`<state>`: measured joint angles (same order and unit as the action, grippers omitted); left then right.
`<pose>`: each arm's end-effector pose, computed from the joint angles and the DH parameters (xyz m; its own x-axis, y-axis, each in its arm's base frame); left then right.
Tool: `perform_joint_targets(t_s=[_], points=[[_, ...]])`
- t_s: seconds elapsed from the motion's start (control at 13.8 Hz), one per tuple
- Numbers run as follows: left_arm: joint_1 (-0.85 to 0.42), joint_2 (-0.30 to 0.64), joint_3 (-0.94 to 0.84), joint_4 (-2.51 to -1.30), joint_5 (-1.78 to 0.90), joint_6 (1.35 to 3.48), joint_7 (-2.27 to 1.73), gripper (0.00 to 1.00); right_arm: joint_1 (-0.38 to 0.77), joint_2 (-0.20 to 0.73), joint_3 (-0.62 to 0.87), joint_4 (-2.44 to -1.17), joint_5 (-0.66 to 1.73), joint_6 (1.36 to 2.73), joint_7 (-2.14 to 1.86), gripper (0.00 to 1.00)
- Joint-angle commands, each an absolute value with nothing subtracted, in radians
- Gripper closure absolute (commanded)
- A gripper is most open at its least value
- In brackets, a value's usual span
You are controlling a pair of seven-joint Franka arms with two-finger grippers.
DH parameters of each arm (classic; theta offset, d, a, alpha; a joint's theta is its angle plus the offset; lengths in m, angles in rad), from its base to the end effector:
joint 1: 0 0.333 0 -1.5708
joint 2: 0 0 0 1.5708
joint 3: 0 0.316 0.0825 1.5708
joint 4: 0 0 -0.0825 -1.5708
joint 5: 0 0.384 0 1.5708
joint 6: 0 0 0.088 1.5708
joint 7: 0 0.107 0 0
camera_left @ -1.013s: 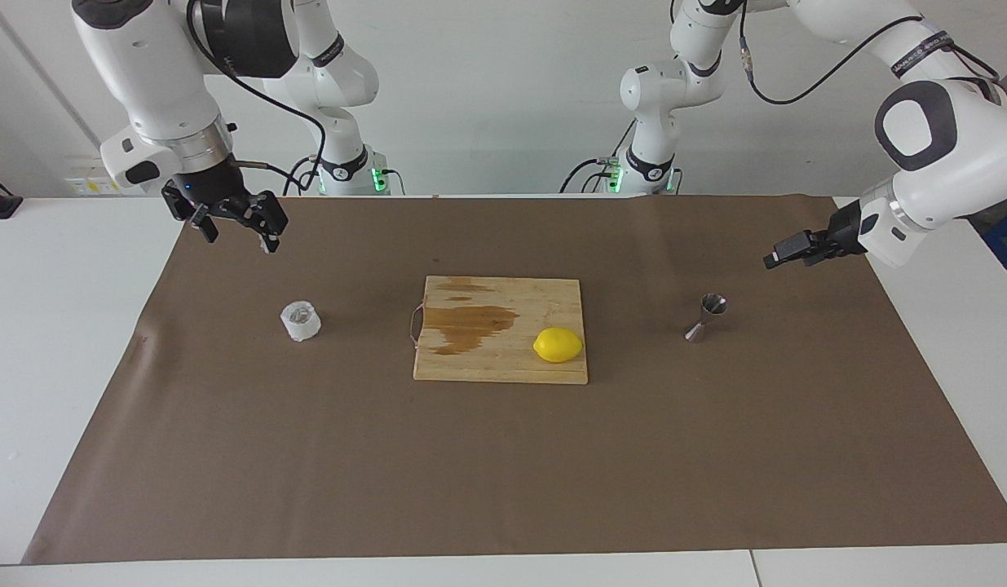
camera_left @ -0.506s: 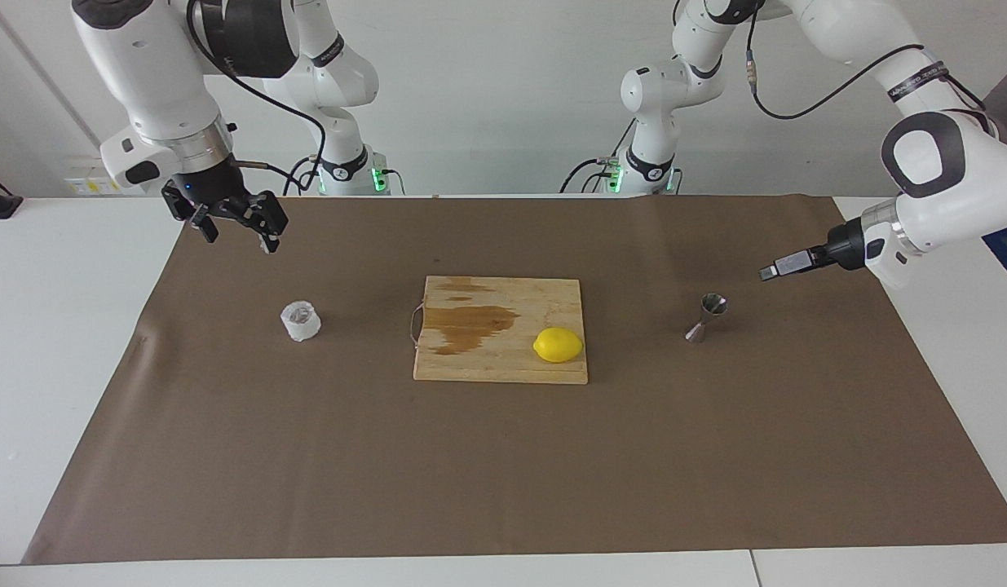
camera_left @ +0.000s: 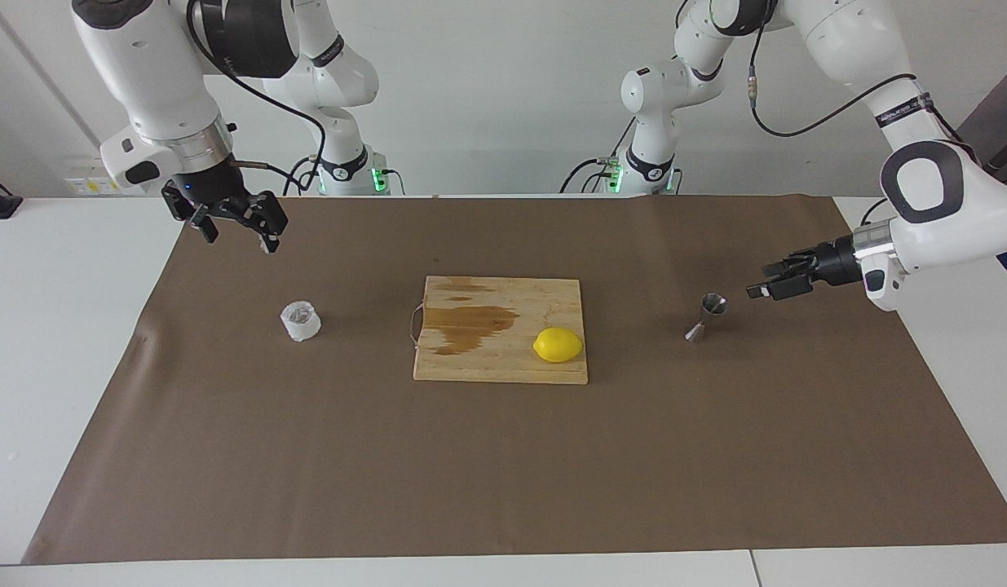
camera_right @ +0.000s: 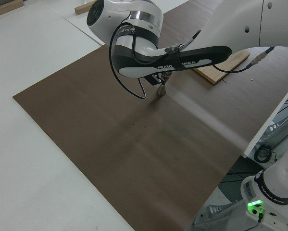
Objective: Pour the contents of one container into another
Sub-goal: 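Open the left gripper and move it around the small metal cup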
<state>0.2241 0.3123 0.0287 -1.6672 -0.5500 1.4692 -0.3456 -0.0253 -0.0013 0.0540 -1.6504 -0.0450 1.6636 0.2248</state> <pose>0.5886 0.0882 0.4103 0.6718 0.4248 -0.6069 0.6822 -0.6741 0.2833 0.5608 0.0117 0.5957 0.9814 -0.1905 0.0241 -0.1914 -0.9807 0.0406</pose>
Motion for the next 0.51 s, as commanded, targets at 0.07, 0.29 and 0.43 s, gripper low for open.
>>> perform_joint_targets(t_s=[0.07, 0.29, 0.43], points=[[0.250, 0.347, 0.026, -1.671, -0.627, 1.460, -0.374, 0.00, -0.037, -0.015, 0.058, -1.660, -0.035, 1.652, 0.212, 0.00], [0.252, 0.350, 0.026, -1.696, -0.647, 1.462, -0.376, 0.00, -0.037, -0.015, 0.058, -1.660, -0.035, 1.652, 0.212, 0.00], [0.264, 0.351, 0.031, -1.729, -0.678, 1.462, -0.475, 0.00, -0.037, -0.015, 0.058, -1.660, -0.035, 1.652, 0.212, 0.00]])
